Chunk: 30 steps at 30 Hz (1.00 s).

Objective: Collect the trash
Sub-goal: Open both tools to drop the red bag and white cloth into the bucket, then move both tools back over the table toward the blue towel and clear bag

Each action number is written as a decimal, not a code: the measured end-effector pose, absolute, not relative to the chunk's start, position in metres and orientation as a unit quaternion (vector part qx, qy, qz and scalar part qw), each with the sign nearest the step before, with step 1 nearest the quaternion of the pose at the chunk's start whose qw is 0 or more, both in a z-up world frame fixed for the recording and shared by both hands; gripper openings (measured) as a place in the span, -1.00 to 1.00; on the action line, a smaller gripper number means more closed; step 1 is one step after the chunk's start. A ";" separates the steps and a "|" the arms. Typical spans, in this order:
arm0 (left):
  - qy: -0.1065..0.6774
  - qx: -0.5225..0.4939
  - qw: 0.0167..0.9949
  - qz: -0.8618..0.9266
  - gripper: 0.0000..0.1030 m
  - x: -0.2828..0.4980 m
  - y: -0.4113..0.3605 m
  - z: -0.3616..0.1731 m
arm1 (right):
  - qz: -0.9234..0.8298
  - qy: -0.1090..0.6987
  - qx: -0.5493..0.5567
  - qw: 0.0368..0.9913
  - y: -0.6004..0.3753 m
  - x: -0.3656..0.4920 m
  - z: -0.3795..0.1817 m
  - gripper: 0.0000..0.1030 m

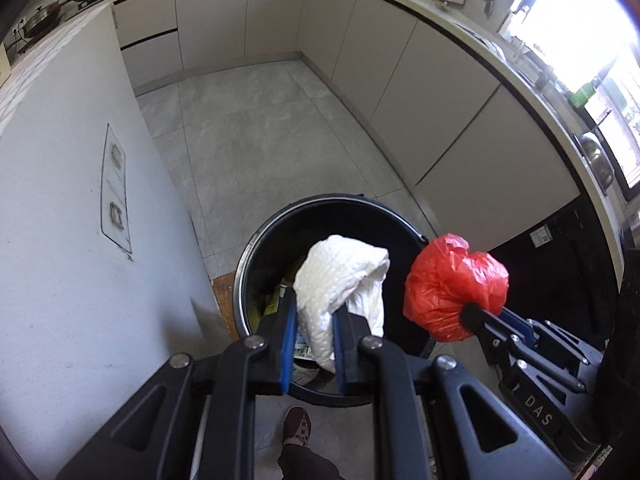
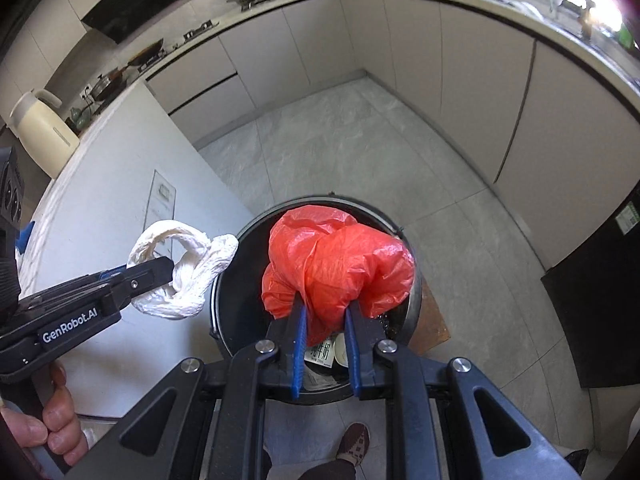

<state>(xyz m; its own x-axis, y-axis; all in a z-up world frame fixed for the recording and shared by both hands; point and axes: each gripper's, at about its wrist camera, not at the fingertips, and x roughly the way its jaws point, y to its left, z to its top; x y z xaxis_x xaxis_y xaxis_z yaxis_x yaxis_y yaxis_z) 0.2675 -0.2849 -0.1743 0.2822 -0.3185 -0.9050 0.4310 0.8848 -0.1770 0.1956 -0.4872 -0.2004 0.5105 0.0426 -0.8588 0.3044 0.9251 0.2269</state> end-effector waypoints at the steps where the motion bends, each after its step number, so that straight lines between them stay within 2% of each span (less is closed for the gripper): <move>1: 0.554 0.052 0.798 -0.232 -0.57 0.269 -0.287 -0.178 | -0.076 0.490 0.178 0.850 -0.488 0.198 -0.203 -0.60; 4: 0.559 0.059 0.795 -0.227 -0.38 0.274 -0.295 -0.190 | -0.074 0.497 0.176 0.846 -0.491 0.203 -0.214 -0.37; 6: 0.564 0.062 0.794 -0.219 -0.09 0.281 -0.296 -0.199 | -0.072 0.502 0.175 0.844 -0.493 0.207 -0.220 -0.16; 7: 0.566 0.062 0.794 -0.213 -0.06 0.283 -0.299 -0.202 | -0.073 0.504 0.174 0.843 -0.493 0.209 -0.223 -0.12; 13: 0.555 0.055 0.805 -0.201 -0.04 0.287 -0.295 -0.191 | -0.068 0.496 0.189 0.845 -0.499 0.210 -0.223 -0.09; 25: 0.513 0.069 0.831 -0.205 -0.04 0.264 -0.282 -0.129 | -0.078 0.475 0.184 0.857 -0.493 0.199 -0.190 -0.08; 30: 0.502 0.062 0.835 -0.218 -0.04 0.261 -0.268 -0.108 | -0.081 0.481 0.182 0.854 -0.482 0.196 -0.178 0.06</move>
<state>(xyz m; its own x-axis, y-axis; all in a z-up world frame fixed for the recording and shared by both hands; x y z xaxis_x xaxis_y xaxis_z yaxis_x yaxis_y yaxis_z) 0.2609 -0.2684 -0.1078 0.4019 -0.3008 -0.8649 0.4258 0.8976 -0.1143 0.1959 -0.4818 -0.1779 0.5237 0.0372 -0.8511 0.3123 0.9211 0.2325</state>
